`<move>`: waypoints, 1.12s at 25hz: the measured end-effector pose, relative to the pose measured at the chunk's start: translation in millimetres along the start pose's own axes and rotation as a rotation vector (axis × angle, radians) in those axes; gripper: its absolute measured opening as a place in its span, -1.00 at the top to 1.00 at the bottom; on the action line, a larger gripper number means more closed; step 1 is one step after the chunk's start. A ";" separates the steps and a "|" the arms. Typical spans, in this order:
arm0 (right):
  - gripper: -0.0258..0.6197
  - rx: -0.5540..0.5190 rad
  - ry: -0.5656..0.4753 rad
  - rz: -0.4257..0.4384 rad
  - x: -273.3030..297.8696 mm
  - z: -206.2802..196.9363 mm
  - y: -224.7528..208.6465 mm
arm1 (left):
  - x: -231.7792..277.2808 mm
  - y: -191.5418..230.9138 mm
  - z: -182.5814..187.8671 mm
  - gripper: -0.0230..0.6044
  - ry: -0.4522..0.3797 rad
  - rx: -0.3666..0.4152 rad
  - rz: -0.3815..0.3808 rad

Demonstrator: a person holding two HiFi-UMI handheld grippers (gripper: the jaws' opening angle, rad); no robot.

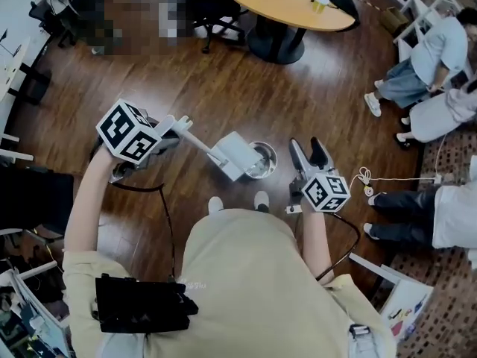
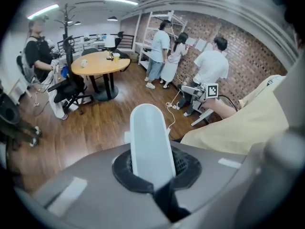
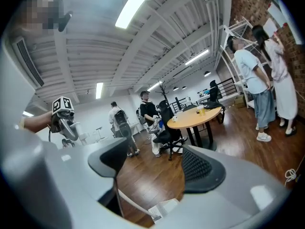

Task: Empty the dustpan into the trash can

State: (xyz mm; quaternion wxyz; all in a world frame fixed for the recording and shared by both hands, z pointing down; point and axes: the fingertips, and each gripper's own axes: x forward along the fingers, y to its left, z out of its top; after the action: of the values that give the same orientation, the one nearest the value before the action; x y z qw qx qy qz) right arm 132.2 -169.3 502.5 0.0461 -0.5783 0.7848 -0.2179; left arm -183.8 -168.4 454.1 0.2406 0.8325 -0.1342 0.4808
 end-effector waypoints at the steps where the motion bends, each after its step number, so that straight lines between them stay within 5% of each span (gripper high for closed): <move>1: -0.15 -0.004 0.007 0.015 4.5 -0.7 5.1 | -4.4 3.4 -6.0 0.91 -0.018 -0.037 0.015; 15: -0.15 -0.049 0.079 0.158 50.7 -17.7 59.5 | 2.8 65.0 -69.9 0.89 -0.166 -0.381 0.166; 28: -0.15 -0.049 0.115 0.131 54.4 -30.3 59.0 | 136.6 127.9 -112.6 0.88 -0.246 -0.632 0.287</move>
State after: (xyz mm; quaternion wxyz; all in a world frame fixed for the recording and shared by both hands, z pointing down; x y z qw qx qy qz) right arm 52.2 -197.1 516.2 0.0010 -0.5130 0.8276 -0.2278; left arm -256.3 -216.2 654.5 0.3979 0.7412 -0.4196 0.3409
